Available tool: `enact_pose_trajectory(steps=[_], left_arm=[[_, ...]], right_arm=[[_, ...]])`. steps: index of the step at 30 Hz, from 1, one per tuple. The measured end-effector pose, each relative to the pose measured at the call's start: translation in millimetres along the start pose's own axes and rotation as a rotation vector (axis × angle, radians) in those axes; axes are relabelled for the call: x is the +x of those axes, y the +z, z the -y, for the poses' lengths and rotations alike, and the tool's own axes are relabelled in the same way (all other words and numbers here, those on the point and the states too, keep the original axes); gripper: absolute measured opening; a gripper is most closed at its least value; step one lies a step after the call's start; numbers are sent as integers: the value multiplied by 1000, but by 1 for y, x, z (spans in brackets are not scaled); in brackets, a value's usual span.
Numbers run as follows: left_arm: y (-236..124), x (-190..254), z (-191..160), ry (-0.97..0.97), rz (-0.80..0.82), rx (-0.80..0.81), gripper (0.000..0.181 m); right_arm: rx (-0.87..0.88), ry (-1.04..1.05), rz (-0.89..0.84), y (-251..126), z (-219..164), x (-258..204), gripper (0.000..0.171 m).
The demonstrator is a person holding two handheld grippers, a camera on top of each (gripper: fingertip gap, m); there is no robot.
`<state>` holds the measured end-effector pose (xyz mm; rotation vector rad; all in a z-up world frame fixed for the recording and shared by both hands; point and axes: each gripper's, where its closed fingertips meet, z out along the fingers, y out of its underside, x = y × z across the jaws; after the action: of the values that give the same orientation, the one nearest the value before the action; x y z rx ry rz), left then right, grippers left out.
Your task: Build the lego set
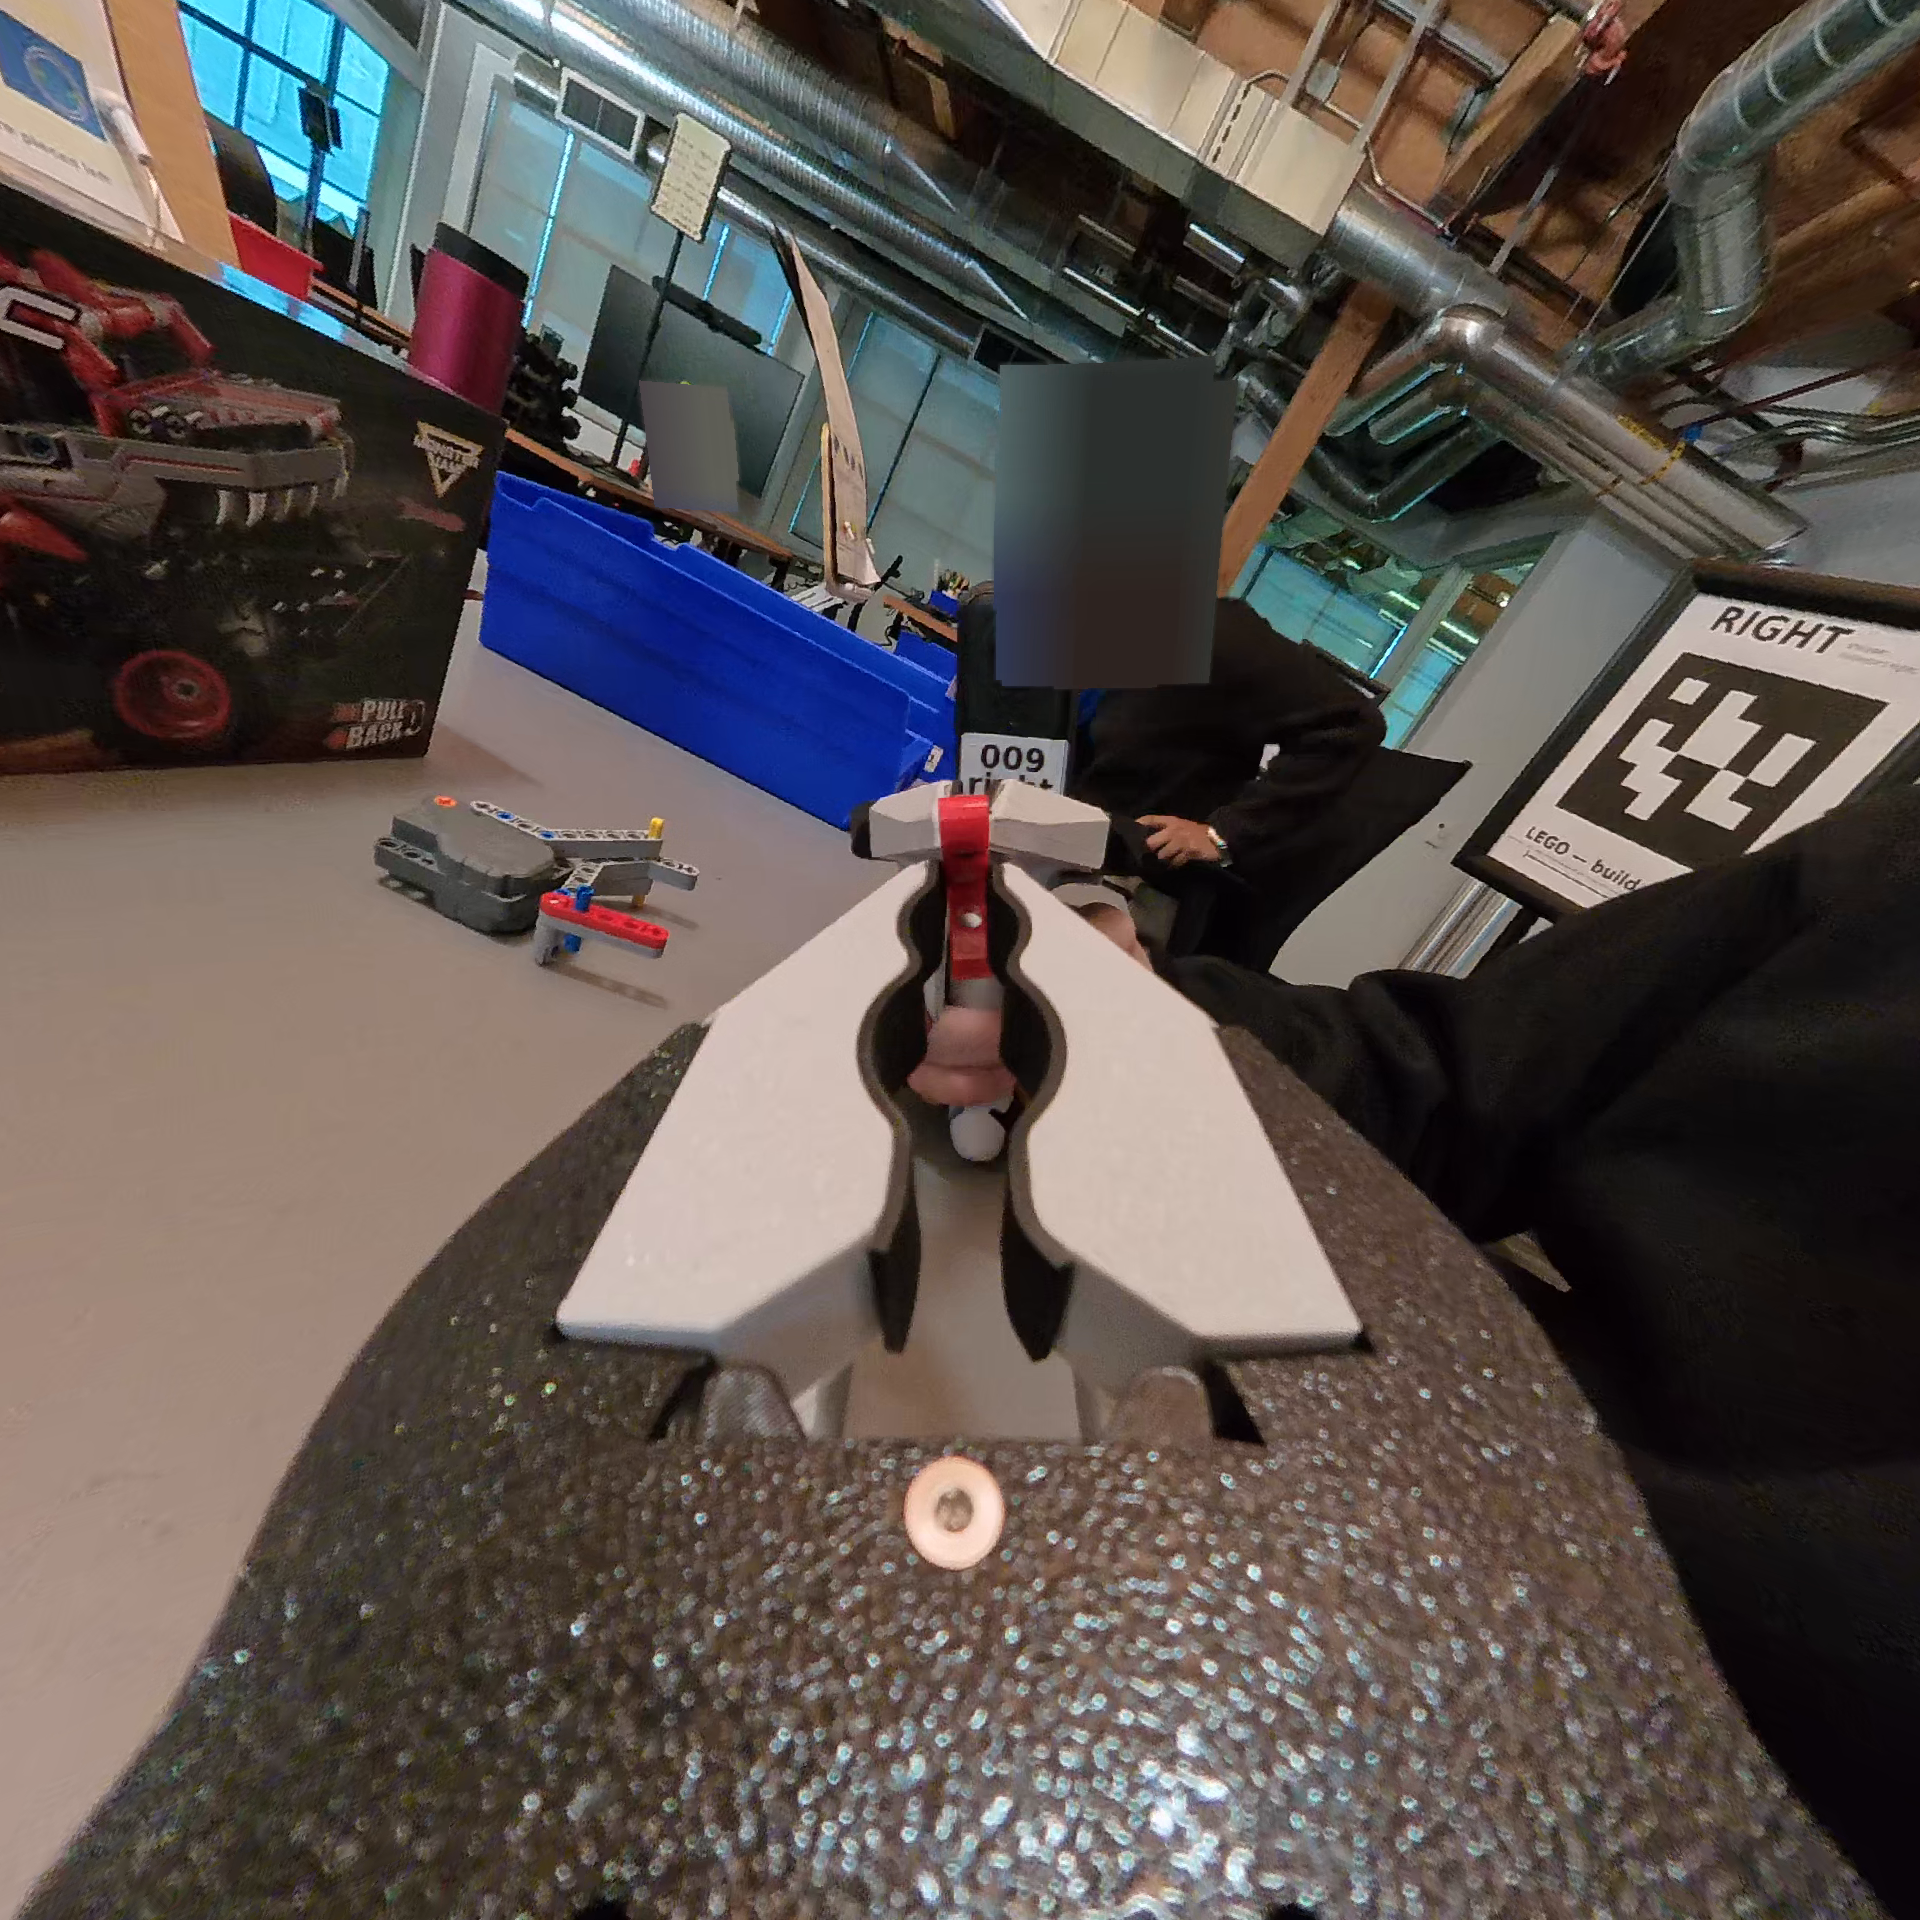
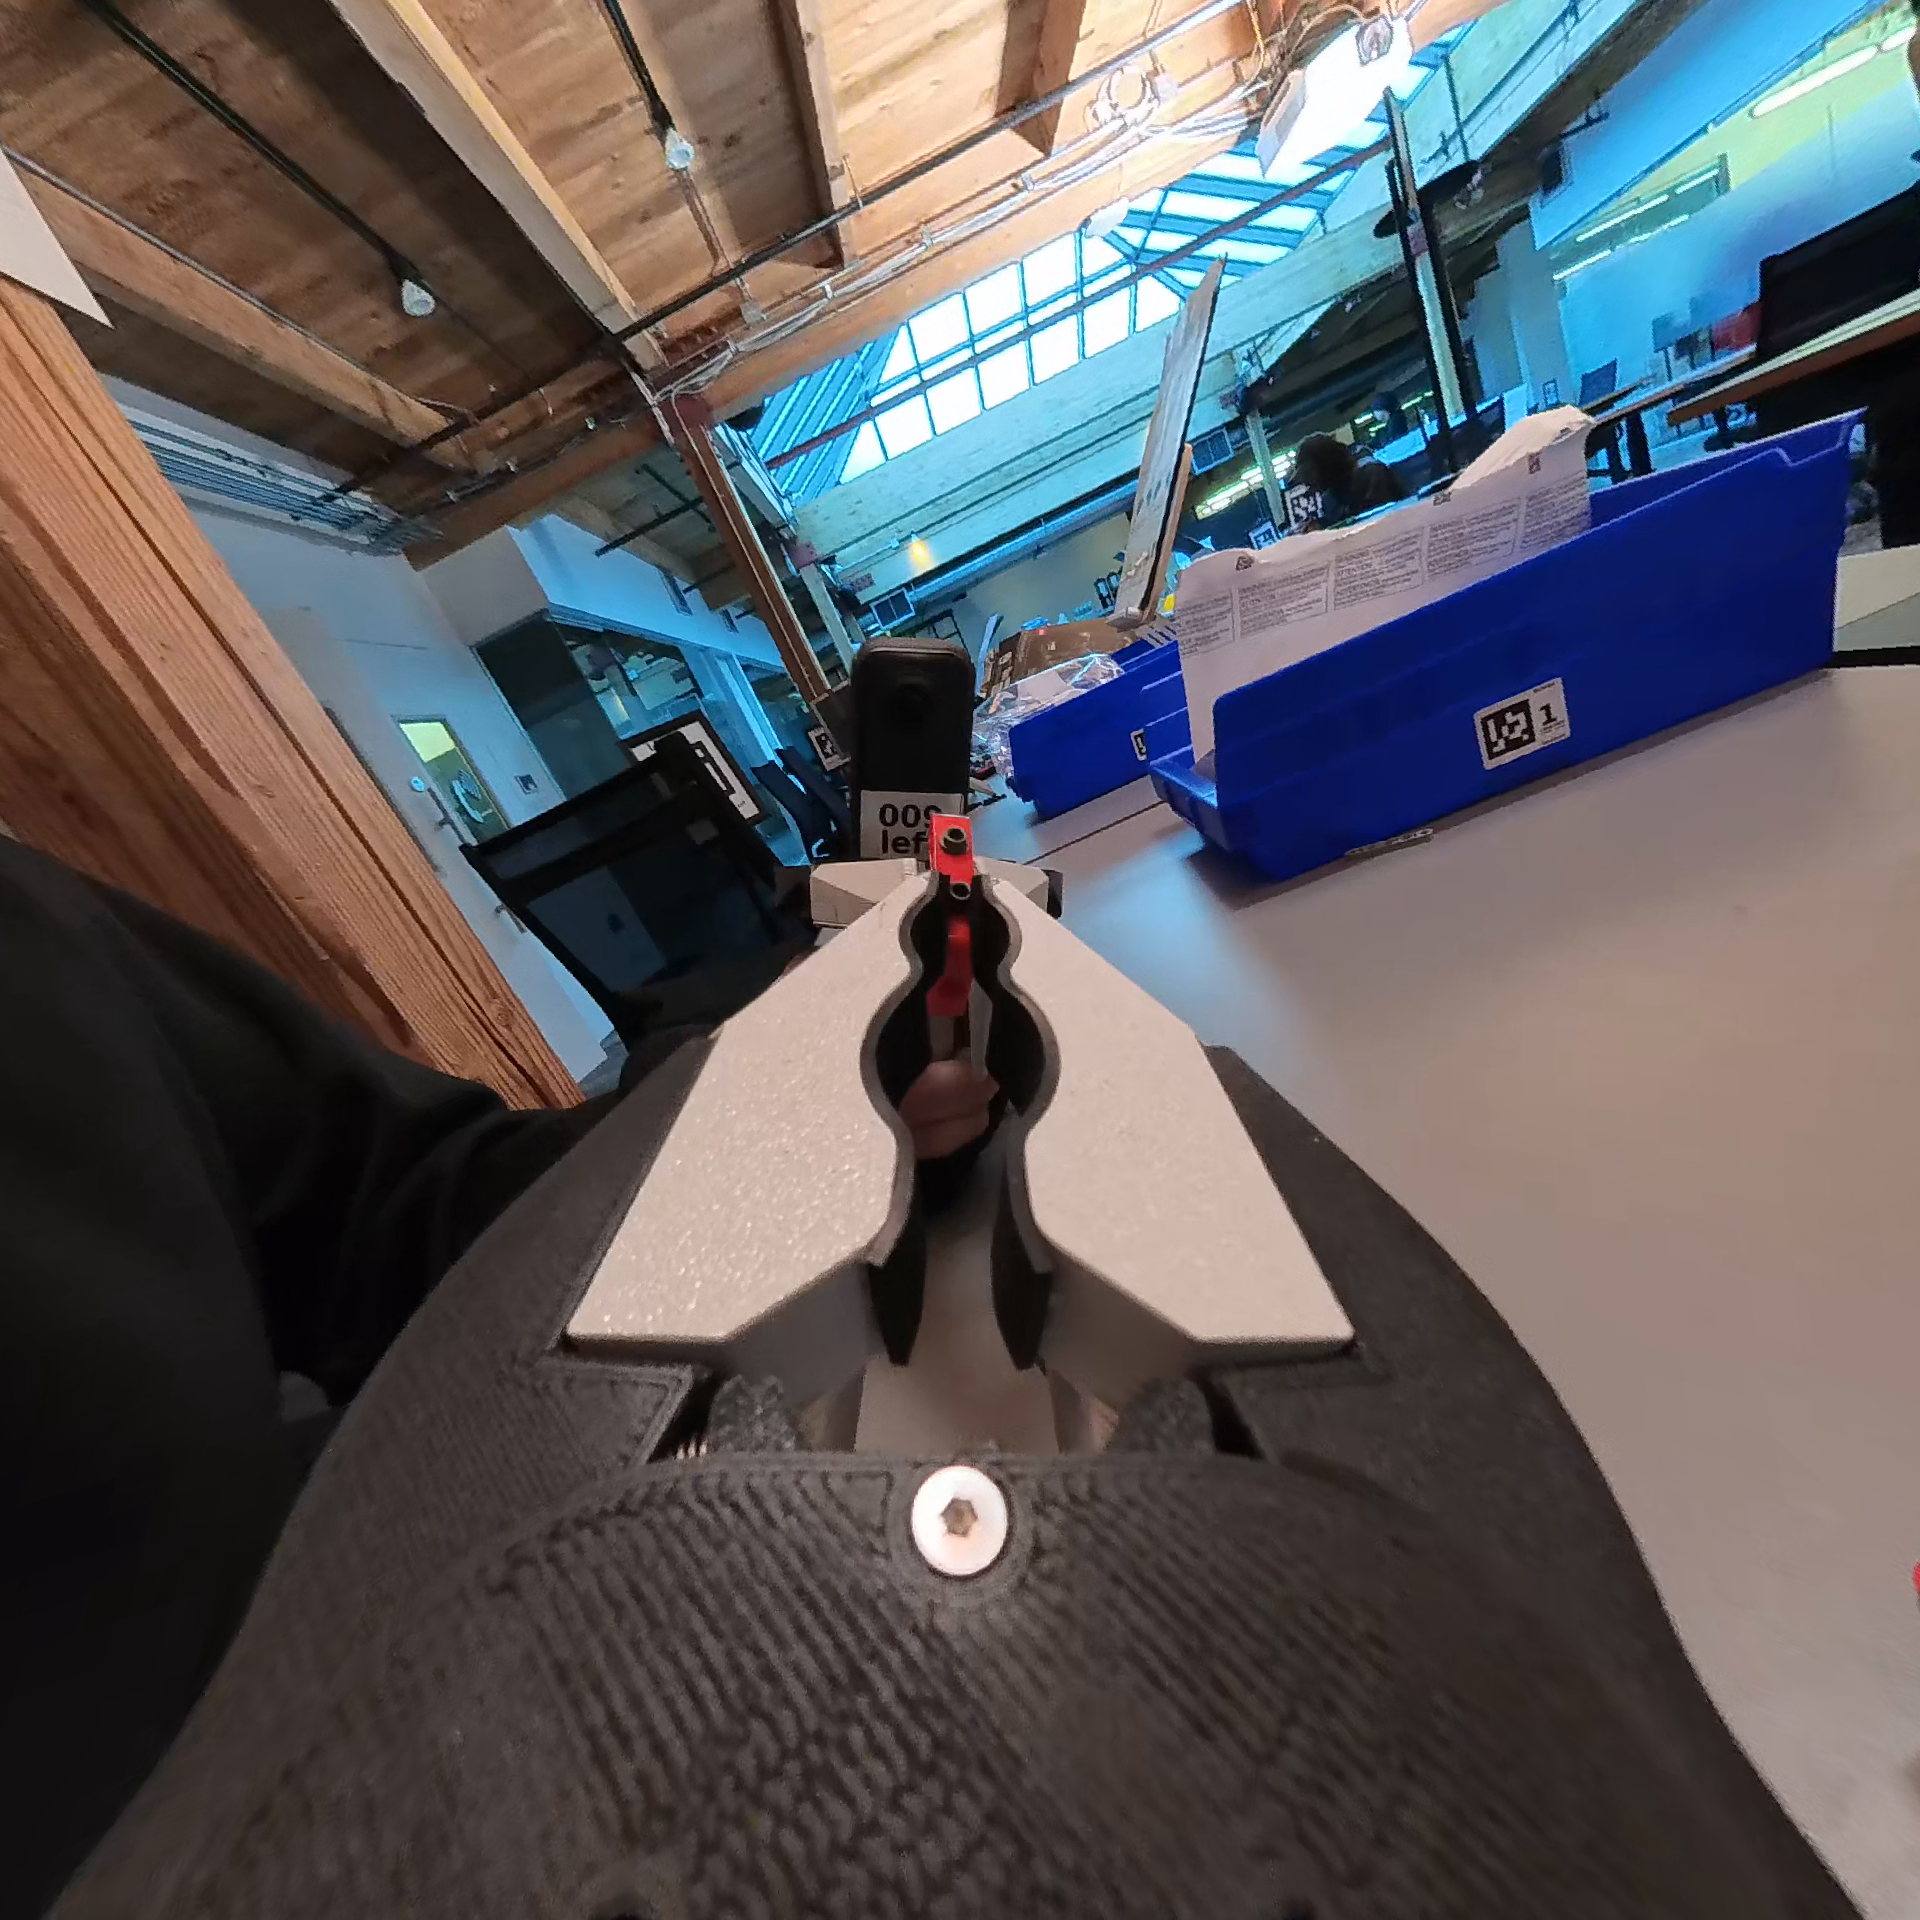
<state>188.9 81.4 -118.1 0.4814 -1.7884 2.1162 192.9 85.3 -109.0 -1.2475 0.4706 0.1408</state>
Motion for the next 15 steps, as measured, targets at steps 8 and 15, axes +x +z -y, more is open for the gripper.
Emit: enact_pose_trajectory(steps=[8,15], left_arm=[[0,-1,1,-20,7,1,5],[-6,-1,2,-41,16,8,5]], right_arm=[[-6,4,-8,1,0,1,4],[0,18,-4,5,-1,0,4]])
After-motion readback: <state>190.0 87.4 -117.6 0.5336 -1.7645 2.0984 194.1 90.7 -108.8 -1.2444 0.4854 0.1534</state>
